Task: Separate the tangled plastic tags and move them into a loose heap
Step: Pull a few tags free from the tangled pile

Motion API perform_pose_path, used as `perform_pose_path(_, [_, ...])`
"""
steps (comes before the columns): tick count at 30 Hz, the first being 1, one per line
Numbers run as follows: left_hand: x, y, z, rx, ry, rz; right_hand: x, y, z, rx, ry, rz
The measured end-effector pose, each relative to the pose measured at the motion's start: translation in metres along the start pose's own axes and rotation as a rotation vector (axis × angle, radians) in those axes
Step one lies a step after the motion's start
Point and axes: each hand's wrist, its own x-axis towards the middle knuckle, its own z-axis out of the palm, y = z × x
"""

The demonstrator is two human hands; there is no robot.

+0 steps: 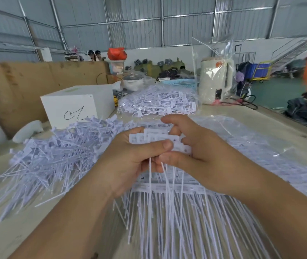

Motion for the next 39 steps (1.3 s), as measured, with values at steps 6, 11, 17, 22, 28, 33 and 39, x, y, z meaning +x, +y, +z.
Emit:
perform_pose_path(6, [0.004,0.000,-0.001,-0.026,0.212,0.134,0.000,-0.001,-0.016,-0.020,-0.079,0.168])
perform_pose_path(11, [0.004,-0.001,0.001,-0.094,0.243,0.155,0.000,0.001,-0.018,0.004,-0.065,0.219])
perform_pose_path(17, [0.004,0.003,0.005,-0.181,0.291,0.220,0.003,-0.007,-0.001,0.102,0.162,0.177])
perform_pose_path(22, [0.006,-0.001,0.007,-0.287,0.370,0.191,0.008,-0.008,-0.003,0.342,0.481,0.257])
perform_pose_path(28, [0.008,-0.010,0.004,-0.194,0.276,0.167,0.003,0.005,-0.008,0.333,0.142,0.122])
perform_pose_path(33, [0.006,-0.013,0.003,-0.074,0.145,0.155,0.003,0.002,0.008,0.381,-0.073,0.093])
perform_pose_path(39, [0.004,-0.011,0.008,0.016,0.122,0.142,0.002,0.000,0.009,0.265,-0.085,0.115])
